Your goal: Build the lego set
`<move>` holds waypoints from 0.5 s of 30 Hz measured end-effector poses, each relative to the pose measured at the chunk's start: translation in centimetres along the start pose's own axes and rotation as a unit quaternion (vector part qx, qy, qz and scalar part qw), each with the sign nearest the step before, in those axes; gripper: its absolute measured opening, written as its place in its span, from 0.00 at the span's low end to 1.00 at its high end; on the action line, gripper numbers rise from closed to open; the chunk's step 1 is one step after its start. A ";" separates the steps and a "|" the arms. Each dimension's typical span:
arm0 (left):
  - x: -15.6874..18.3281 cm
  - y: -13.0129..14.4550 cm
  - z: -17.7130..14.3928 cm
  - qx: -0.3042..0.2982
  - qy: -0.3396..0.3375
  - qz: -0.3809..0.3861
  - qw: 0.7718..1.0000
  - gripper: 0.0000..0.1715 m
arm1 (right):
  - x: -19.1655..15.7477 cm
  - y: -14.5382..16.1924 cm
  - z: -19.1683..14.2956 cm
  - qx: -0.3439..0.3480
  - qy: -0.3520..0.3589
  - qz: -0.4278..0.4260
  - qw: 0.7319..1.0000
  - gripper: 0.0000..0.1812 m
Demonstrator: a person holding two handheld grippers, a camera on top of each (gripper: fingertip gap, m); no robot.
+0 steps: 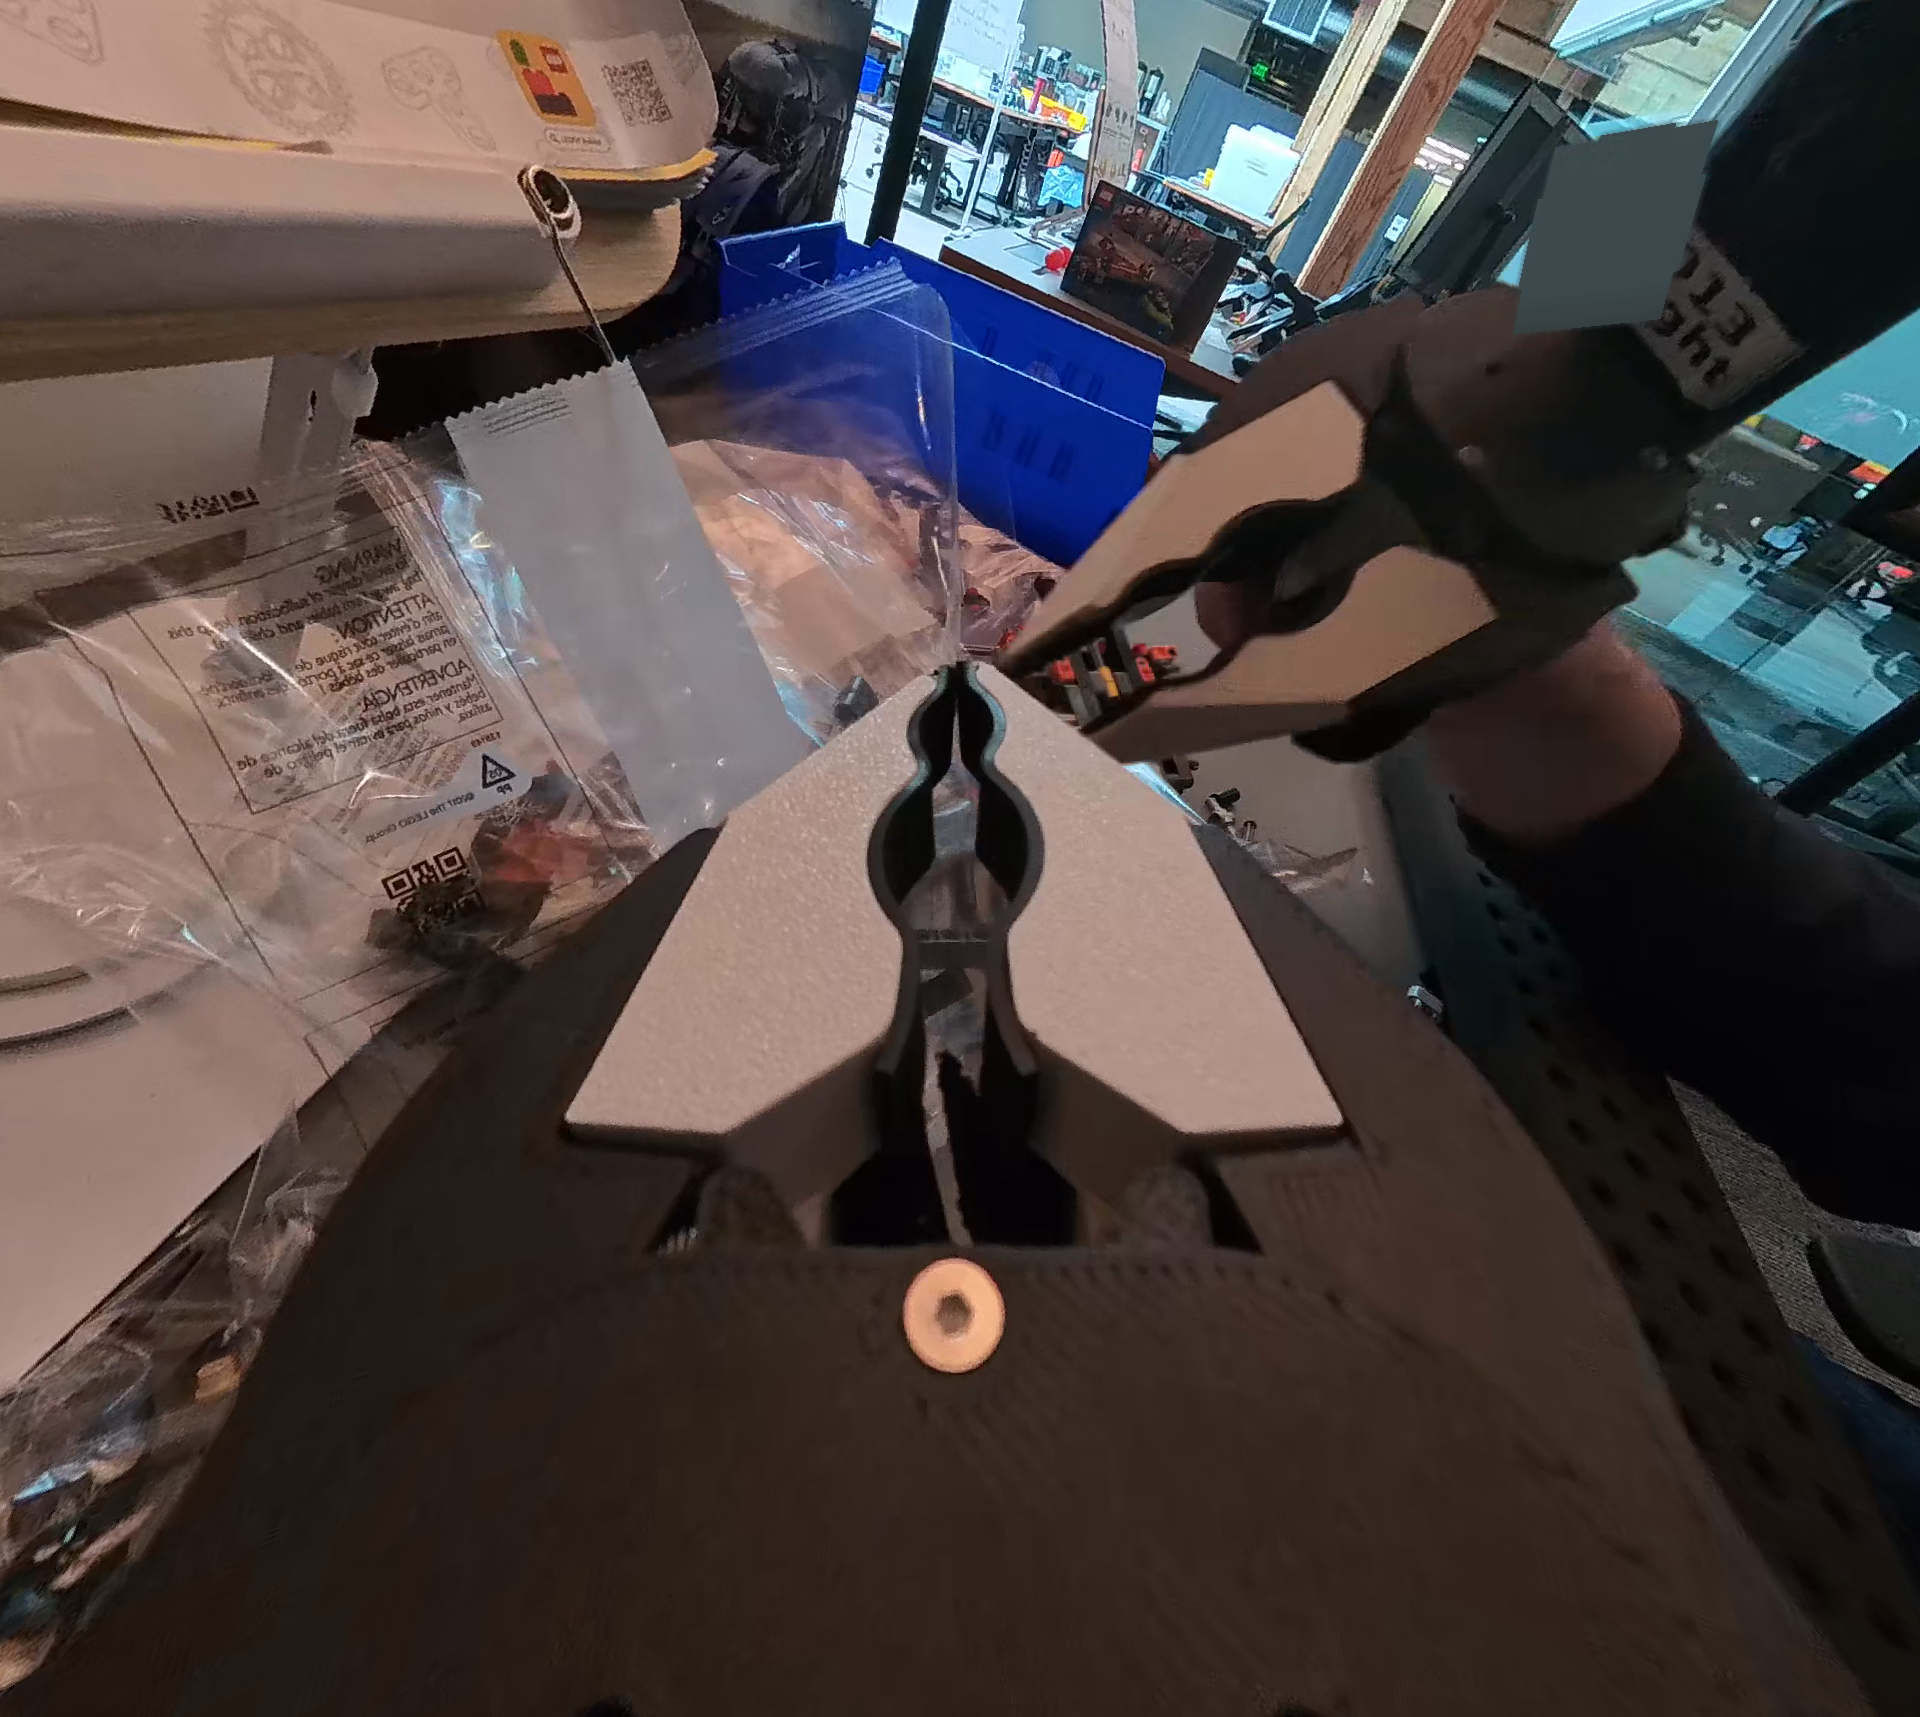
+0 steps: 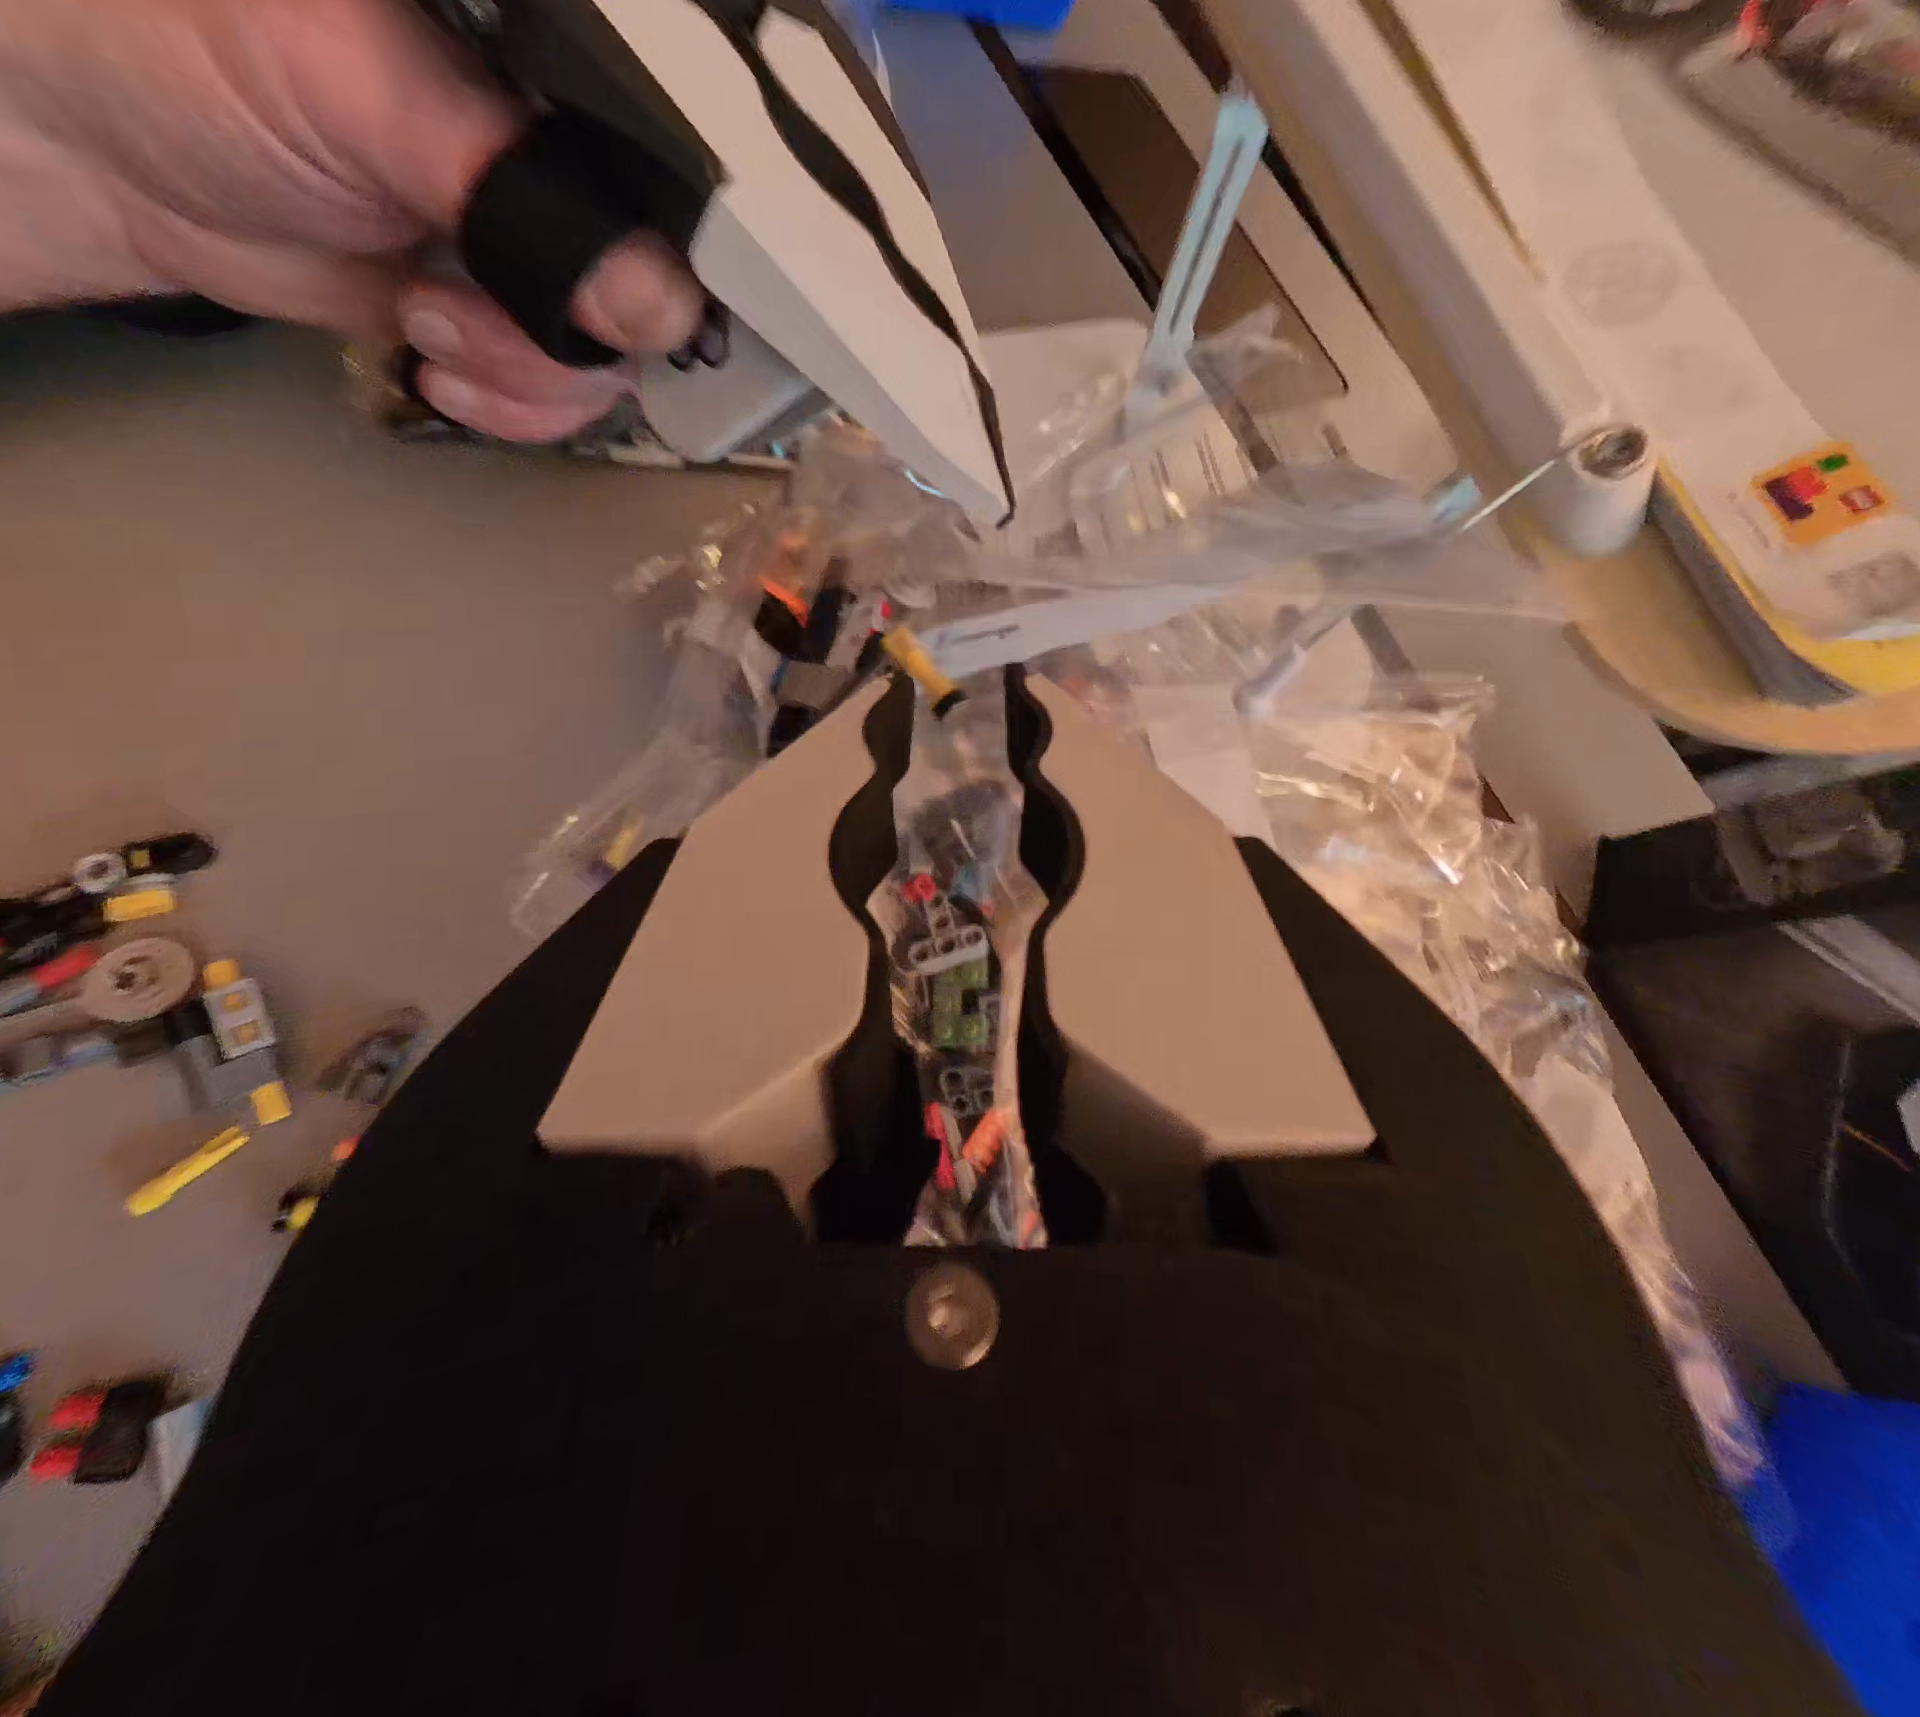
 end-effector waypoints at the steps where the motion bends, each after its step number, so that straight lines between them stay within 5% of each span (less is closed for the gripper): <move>1: 0.0 0.0 0.0 -0.001 -0.001 0.001 1.000 0.00 | 0.1 0.3 0.2 -0.008 0.010 -0.007 1.000 0.09; 5: -0.2 -0.1 0.0 0.003 -0.006 0.000 1.000 0.00 | -1.3 -1.8 -2.0 0.070 -0.024 -0.012 0.997 0.03; 9: -0.4 -0.3 0.0 0.009 -0.010 -0.002 1.000 0.00 | -8.8 -5.6 -5.8 0.198 -0.254 0.038 0.946 0.00; 11: -0.4 -0.2 0.0 0.008 -0.012 -0.001 1.000 0.00 | -10.9 -3.8 -4.8 0.136 -0.275 0.023 0.951 0.00; 15: -0.5 0.1 0.0 0.003 -0.014 0.001 1.000 0.00 | -10.9 3.9 0.4 -0.087 -0.197 -0.004 0.977 0.04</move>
Point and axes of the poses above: each gripper's, where its closed fingertips meet, z out along the fingers, y out of its underside, x = y × z across the jaws, the point moved 2 cm from there along -z, back along the fingers, and after that the axes turned 14 degrees about x, right-handed, at the moved point
